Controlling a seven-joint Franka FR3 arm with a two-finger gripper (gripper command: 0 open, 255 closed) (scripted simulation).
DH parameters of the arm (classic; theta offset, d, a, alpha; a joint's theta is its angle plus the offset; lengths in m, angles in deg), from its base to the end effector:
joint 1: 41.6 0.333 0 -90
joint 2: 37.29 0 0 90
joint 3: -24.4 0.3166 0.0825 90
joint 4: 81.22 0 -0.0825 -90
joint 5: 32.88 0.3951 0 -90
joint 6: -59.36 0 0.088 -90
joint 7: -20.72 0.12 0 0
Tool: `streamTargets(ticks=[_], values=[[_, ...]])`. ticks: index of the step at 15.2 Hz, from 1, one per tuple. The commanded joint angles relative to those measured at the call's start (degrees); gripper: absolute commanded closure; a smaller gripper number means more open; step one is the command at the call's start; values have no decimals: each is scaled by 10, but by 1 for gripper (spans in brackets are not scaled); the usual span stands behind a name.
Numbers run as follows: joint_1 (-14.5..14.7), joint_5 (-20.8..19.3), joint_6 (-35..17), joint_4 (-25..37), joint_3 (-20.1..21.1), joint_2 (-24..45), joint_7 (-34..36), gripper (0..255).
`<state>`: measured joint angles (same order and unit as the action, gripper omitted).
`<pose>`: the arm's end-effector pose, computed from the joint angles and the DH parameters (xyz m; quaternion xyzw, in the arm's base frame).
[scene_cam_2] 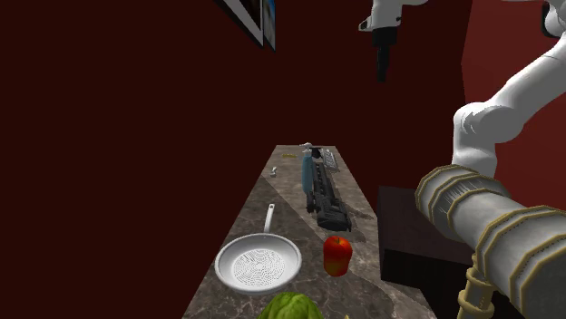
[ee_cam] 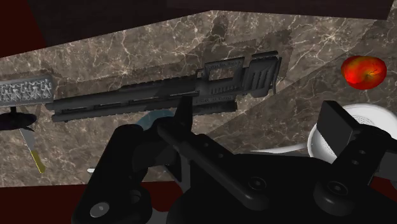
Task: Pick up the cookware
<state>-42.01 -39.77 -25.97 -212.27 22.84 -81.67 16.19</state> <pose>0.3117 -0.0286 0.6008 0.9984 0.0221 -0.0145 0.0497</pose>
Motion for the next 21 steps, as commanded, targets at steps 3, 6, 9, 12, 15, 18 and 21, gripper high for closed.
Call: streamTargets(ticks=[3,6,9,12,15,18,21], values=[[4,7,-34,-19,5,18,10,0],[11,17,-86,-42,14,51,25,0],[17,26,-138,-59,22,90,38,0],[24,34,-190,-69,31,135,51,0],[30,41,-241,-72,40,186,63,0],[36,46,-289,-69,49,241,75,0],[41,50,-334,-58,57,300,86,0]])
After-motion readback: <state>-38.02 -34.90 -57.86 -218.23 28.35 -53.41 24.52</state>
